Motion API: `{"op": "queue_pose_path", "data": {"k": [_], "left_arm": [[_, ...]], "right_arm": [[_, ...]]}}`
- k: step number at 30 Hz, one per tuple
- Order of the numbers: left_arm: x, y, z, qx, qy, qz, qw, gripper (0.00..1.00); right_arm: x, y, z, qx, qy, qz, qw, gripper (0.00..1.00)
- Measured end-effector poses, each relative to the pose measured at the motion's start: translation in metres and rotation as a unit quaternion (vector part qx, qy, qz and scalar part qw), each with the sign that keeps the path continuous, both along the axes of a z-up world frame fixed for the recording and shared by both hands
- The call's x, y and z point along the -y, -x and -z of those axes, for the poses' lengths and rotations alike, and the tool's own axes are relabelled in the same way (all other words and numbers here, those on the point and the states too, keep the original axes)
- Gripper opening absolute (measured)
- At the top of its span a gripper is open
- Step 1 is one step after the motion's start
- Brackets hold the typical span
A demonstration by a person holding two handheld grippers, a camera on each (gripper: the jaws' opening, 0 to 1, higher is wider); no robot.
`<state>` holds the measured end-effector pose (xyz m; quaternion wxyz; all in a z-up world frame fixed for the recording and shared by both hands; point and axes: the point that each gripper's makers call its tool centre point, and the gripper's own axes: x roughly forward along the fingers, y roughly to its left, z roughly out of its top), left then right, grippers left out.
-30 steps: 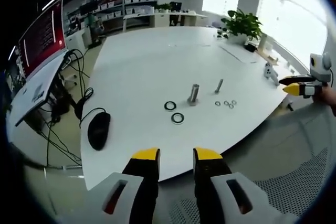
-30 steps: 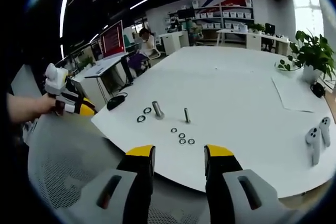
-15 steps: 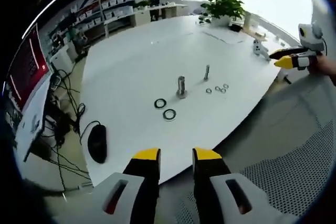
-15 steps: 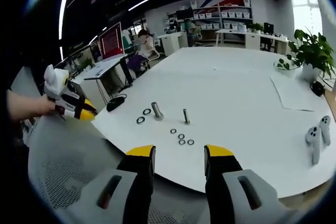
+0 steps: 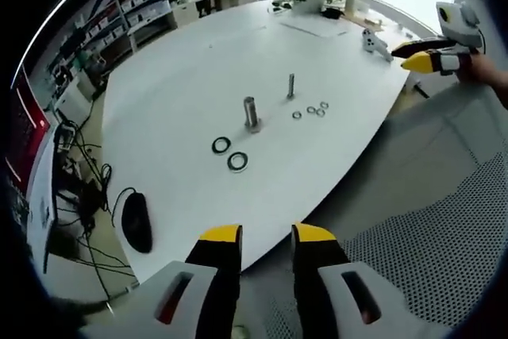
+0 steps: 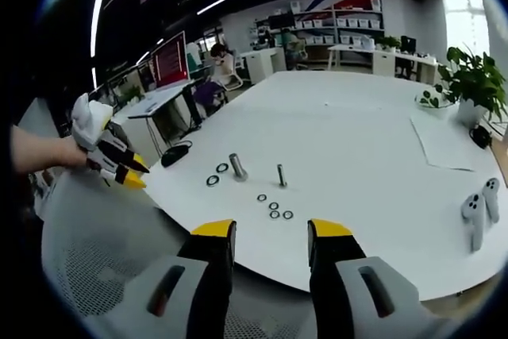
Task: Place the washer onto the threaded stud by aligning its center hole with the stud, sliding it down to the base, and recovering from edge contact or off-axis alignment until the washer reaches the visible bottom stop.
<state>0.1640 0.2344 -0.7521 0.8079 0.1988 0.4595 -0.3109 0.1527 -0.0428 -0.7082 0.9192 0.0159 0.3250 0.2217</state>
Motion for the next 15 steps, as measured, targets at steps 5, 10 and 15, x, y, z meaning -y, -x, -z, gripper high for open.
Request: {"op": "queue_pose_path", "data": {"k": [5,10,15], "left_arm": [[0.008,-0.022,0.019,-0.022,0.005,-0.011,0.9997,0.24],[0.017,-0.036,0.038,-0.052,0.018,-0.041,0.9976,0.26],[0.023,-0.050,0.057,-0.075,0.010,-0.051,0.9959,0.27]], "right_arm": [[0.002,0.000,0.001,-0.003,0.002,0.005,1.0000,0.39],[0.004,0.000,0.002,-0.005,0.000,0.010,0.9999,0.39],[0.002,0.000,0.003,-0.007,0.004,0.003,1.0000,0.38]]}}
